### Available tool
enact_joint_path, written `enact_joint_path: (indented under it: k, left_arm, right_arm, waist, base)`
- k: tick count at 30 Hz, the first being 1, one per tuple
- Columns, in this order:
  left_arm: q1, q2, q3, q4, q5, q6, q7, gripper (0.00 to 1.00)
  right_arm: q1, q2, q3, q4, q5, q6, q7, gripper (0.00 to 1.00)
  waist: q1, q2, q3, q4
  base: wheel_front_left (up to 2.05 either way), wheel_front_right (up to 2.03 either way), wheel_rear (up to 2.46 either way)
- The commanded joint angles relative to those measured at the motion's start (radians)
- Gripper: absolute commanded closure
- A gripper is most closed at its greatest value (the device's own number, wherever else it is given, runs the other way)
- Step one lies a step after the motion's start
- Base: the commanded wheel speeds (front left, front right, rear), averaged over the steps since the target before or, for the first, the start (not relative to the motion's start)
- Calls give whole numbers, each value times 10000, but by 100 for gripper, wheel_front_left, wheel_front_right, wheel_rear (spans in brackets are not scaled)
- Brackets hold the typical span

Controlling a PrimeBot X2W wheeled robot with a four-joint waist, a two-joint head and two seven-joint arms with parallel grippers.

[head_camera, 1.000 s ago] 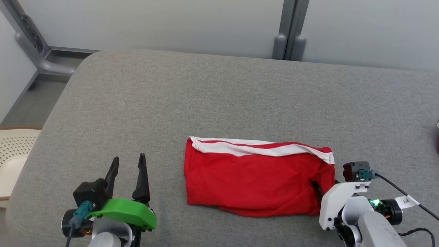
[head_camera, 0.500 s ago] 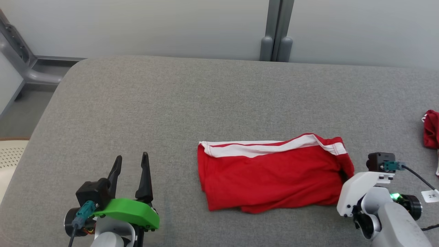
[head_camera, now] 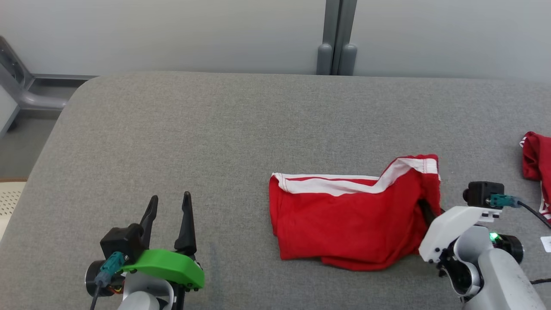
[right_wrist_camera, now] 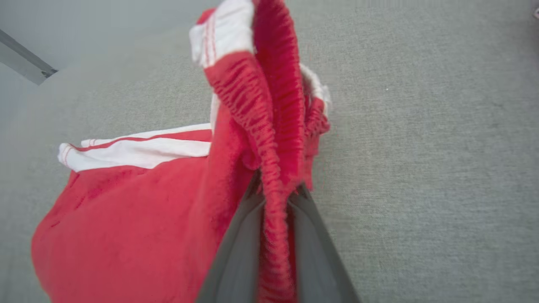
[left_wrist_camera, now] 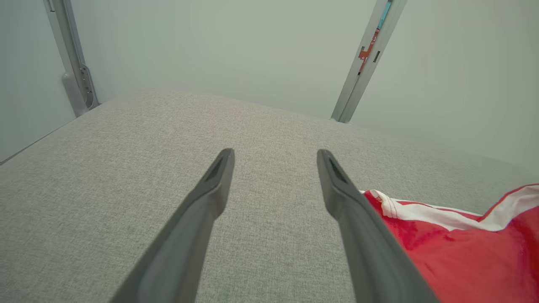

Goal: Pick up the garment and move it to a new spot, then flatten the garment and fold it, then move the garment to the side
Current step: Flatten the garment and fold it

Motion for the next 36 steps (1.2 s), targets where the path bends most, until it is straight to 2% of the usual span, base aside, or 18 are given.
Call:
enact_joint_path:
  k: [1,5,10,16,25,26,27,28,29,36]
  left_arm:
    - [-106,39,-25,-26,1,44,4,0]
    - [-186,31,-55,-30,-8,21,-3,0]
    - [-246,-8,-99,-8,-33,-15,-38,0]
    - [-321,-31,-167,26,-48,-48,-40,0]
    - [-361,-96,-295,130,-65,-67,-74,0]
    - [-356,-95,-302,151,-66,-74,-79,0]
    - [-350,-96,-316,171,-63,-79,-79,0]
    - [-346,-103,-332,182,-68,-77,-83,0]
    - [-339,-109,-346,203,-70,-71,-84,0]
    - [-271,-113,-413,270,-88,-70,-95,0]
  right_arm:
    - [148,99,246,-407,269,-3,123,100]
    - [158,290,992,-1353,722,-3,365,100]
    - [-41,539,1707,-1679,945,-3,377,100]
    - [-429,703,2328,-933,1021,-3,-5,100]
    - [-1210,725,3510,929,1495,-3,-920,98]
    - [-1289,724,3617,1096,1544,-3,-1011,90]
    - [-1381,724,3757,1305,1604,-3,-1144,53]
    - [-1452,723,3903,1443,1618,-3,-1250,4]
    - [-1538,729,4064,1595,1653,-3,-1394,0]
    - [-1755,715,5450,1743,1660,-3,-2295,0]
  waist:
    - [0,0,4,25]
    - [0,0,44,144]
    - [0,0,100,412]
    - [0,0,161,771]
    - [0,0,185,1118]
    - [0,0,182,1132]
    - [0,0,176,1144]
    - [0,0,172,1153]
    - [0,0,166,1163]
    - [0,0,105,1099]
  base:
    - [0,0,0]
    - [0,0,0]
    - [0,0,0]
    - [0,0,0]
    - [0,0,0]
    - [0,0,0]
    - [0,0,0]
    - [0,0,0]
    - [0,0,0]
    - [0,0,0]
